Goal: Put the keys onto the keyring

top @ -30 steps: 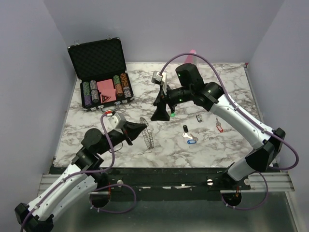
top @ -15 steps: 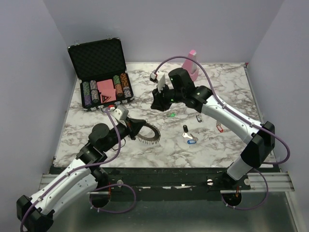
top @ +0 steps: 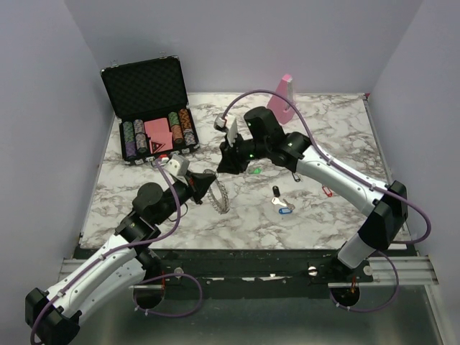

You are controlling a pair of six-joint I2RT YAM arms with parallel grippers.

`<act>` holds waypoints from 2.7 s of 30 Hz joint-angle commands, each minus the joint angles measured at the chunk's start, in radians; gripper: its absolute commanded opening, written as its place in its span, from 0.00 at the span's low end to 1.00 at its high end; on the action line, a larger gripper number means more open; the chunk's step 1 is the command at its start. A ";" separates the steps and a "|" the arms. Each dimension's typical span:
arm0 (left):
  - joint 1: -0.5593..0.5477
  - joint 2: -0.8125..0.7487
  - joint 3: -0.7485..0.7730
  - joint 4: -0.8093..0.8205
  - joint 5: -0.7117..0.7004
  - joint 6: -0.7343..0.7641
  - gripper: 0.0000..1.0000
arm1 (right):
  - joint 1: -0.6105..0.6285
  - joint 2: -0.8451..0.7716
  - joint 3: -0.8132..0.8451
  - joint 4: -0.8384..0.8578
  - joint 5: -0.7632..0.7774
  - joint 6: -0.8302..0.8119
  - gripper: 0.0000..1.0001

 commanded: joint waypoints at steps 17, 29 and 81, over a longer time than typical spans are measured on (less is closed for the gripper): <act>-0.003 -0.134 -0.069 0.124 0.295 0.276 0.00 | -0.012 -0.067 -0.009 -0.038 0.070 -0.109 0.67; -0.003 -0.177 -0.046 0.092 0.693 0.569 0.00 | -0.144 -0.208 -0.117 -0.236 -0.453 -0.522 1.00; 0.057 -0.246 0.015 -0.092 0.537 0.427 0.00 | -0.870 -0.144 -0.459 -0.266 -0.459 -0.673 0.83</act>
